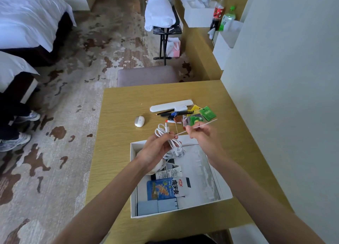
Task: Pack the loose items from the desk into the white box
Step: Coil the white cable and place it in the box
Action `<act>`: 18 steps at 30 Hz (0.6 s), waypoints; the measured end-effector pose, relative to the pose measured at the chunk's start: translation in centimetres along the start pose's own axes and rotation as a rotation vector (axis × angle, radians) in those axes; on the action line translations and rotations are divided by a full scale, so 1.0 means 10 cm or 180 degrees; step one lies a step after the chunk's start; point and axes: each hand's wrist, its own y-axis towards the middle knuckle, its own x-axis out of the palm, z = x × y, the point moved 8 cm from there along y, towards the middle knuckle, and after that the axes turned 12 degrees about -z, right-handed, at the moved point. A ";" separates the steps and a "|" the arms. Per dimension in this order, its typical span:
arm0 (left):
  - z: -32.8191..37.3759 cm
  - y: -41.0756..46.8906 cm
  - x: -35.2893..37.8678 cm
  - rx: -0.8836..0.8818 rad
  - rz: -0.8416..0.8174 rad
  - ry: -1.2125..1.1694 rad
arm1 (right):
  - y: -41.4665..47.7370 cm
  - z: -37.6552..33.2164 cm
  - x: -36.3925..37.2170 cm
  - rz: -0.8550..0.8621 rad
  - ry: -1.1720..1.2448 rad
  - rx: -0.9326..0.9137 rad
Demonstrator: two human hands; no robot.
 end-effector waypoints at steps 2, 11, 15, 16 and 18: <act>0.00 -0.01 0.02 0.0011 0.0010 0.0075 | 0.00 -0.05 -0.03 0.0067 -0.0104 -0.0123; 0.01 -0.13 -0.09 0.0144 0.0468 0.0962 | -0.02 -0.12 -0.05 0.0340 -0.0959 -0.0577; -0.04 -0.18 -0.09 0.0128 0.0349 0.0818 | 0.03 0.09 -0.01 -0.0108 -0.0908 -0.0275; -0.05 -0.19 -0.09 0.0130 0.0316 0.0722 | 0.04 0.17 0.03 -0.0274 -0.0908 -0.0139; -0.06 -0.19 -0.09 0.0168 0.0238 0.0511 | 0.05 0.32 0.15 -0.0630 -0.1003 0.0100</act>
